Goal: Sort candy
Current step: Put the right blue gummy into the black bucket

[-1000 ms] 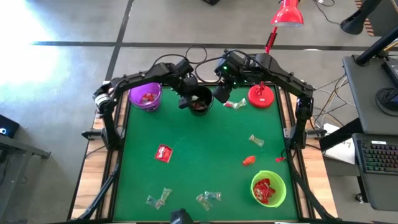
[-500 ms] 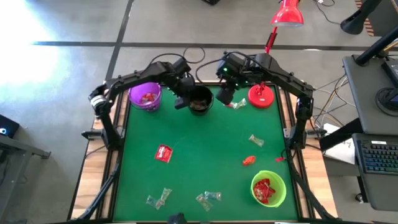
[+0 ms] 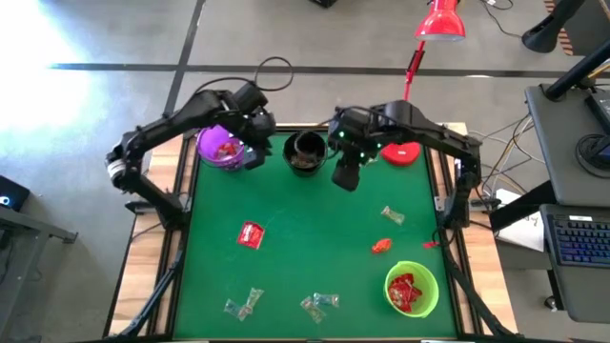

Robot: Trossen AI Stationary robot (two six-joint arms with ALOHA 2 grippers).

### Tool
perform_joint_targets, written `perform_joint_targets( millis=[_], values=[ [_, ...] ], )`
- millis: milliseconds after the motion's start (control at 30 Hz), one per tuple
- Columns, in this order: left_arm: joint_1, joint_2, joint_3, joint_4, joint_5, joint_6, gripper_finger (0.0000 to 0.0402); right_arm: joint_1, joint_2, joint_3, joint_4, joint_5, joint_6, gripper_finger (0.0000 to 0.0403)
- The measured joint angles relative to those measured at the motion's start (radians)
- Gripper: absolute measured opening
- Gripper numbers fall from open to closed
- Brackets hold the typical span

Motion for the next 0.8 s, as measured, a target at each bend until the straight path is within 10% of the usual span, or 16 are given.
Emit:
perform_joint_targets(
  millis=[800],
  values=[
    [-0.090, -0.282, -0.003, -0.174, -0.009, -0.046, 0.0102, 0.353, 0.002, -0.504, 0.435, -0.033, 0.422, 0.0147]
  ],
)
